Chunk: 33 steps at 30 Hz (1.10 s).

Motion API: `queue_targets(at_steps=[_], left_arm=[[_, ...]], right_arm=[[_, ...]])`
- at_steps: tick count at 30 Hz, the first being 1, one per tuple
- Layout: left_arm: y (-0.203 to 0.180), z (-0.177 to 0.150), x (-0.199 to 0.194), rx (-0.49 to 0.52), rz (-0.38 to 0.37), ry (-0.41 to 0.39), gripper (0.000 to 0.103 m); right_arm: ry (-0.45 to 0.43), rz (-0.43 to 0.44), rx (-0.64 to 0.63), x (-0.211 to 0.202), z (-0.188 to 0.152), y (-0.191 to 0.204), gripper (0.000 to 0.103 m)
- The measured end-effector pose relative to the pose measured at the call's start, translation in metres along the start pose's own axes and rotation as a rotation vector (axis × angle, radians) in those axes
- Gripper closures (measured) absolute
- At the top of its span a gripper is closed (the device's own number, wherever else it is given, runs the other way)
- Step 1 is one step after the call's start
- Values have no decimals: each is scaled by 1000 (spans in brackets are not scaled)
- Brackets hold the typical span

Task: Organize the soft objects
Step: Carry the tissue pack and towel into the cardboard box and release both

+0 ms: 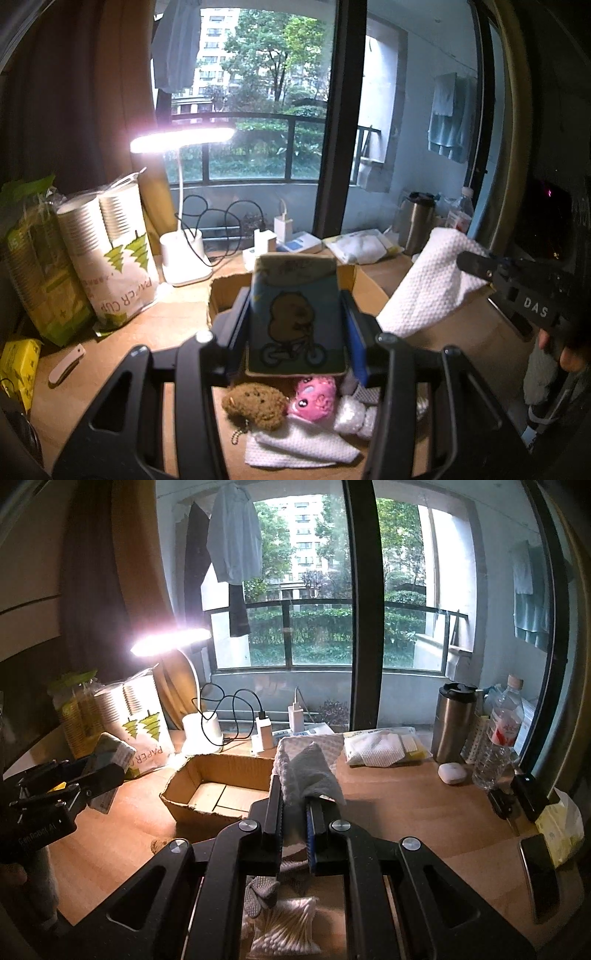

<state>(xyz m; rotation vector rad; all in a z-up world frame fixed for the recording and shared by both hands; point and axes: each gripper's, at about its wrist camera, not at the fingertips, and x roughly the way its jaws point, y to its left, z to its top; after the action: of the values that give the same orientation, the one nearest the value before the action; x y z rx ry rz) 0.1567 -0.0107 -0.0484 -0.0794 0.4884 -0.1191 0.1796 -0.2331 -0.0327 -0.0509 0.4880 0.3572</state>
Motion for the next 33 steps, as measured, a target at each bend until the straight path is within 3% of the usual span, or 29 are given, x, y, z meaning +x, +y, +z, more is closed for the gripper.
queue_targets(at_steps=[19, 28, 33], left_arm=[[24, 26, 64, -5, 6, 18, 56], [38, 14, 126, -41, -12, 122, 56], [41, 3, 154, -70, -37, 187, 55]], right_arm=[[37, 8, -13, 55, 23, -5, 92], [87, 24, -7, 104, 30, -8, 92], [164, 31, 2, 141, 18, -9, 92]])
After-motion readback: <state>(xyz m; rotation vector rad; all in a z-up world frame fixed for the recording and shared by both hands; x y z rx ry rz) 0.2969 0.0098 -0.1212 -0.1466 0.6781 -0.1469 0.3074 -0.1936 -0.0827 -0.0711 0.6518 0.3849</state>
